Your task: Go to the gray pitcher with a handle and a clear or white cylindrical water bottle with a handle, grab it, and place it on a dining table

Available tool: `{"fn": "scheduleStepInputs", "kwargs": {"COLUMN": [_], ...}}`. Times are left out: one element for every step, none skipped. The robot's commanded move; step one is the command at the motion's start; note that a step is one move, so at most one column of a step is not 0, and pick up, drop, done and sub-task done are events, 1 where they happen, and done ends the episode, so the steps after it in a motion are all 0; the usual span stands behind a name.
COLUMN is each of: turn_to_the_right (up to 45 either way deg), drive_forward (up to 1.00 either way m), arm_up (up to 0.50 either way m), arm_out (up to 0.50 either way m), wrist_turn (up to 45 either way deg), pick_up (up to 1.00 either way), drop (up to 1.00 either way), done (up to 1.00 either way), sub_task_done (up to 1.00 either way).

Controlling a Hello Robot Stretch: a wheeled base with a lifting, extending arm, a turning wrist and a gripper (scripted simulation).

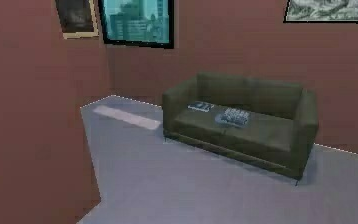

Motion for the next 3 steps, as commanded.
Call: {"fn": "scheduleStepInputs", "kwargs": {"turn_to_the_right": [-45.0,-12.0,0.0], "drive_forward": [0.00,0.00,0.45], "arm_up": [0.00,0.00,0.00], "arm_out": [0.00,0.00,0.00], "wrist_turn": [0.0,0.0,0.0], "pick_up": [0.00,0.00,0.00], "drop": [0.00,0.00,0.00], "done": [0.00,0.00,0.00], "sub_task_done": [0.00,0.00,0.00]}}
